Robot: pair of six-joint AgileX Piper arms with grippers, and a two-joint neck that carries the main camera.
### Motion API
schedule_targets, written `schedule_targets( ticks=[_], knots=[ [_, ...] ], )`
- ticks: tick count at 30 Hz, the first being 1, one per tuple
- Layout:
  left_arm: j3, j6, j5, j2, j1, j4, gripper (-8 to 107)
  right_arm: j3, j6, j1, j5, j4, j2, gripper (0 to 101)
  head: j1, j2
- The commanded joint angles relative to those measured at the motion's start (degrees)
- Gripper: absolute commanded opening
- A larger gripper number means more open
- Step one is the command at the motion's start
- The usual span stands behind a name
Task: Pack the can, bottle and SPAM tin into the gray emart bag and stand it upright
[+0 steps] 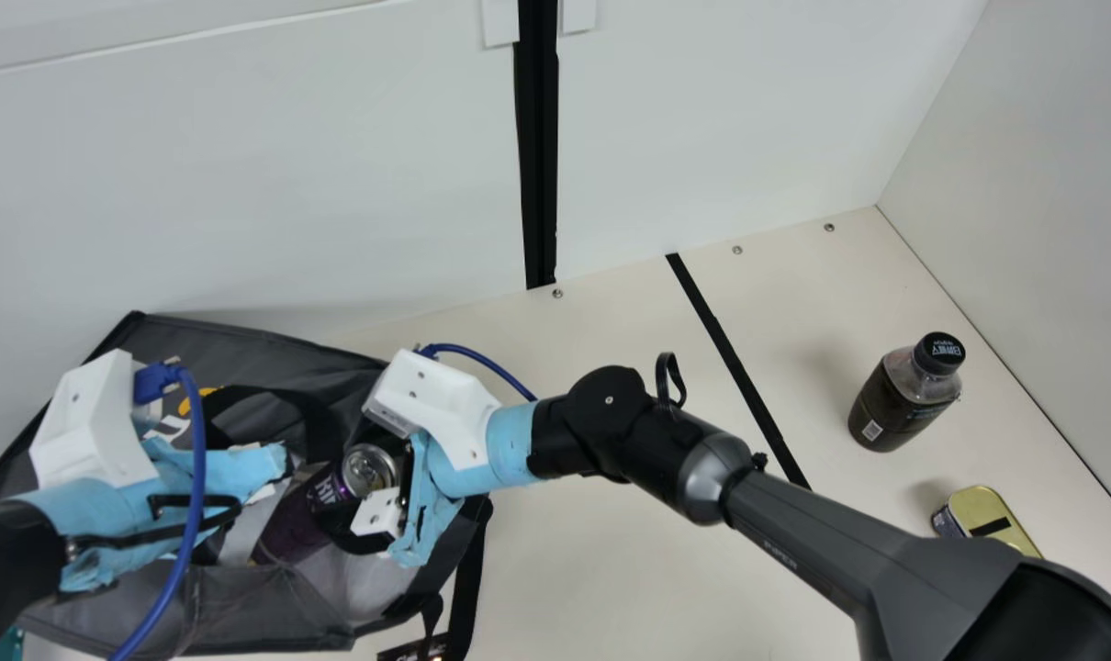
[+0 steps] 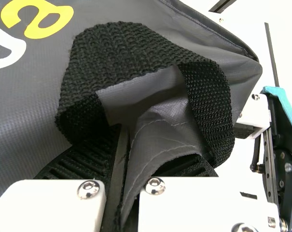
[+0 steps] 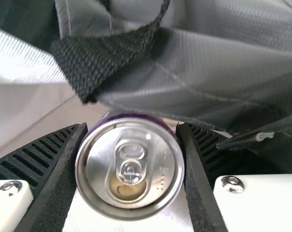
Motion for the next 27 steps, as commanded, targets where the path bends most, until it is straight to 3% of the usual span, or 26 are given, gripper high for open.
schedule_targets(
  ticks=[1,7,27],
  knots=[
    [0.0,0.0,0.0,0.0,0.0,0.0,-8,0.41,0.11,-0.25,0.06,-0.03,-0.28,77,-1.3,-0.14],
    [0.0,0.0,0.0,0.0,0.0,0.0,-8,1.82,0.21,-1.2,0.69,-0.56,-1.49,95,-1.3,-0.14],
    [0.0,0.0,0.0,0.0,0.0,0.0,-8,8.86,1.54,-7.98,3.02,-4.24,-9.61,95,-1.3,-0.14]
  ],
)
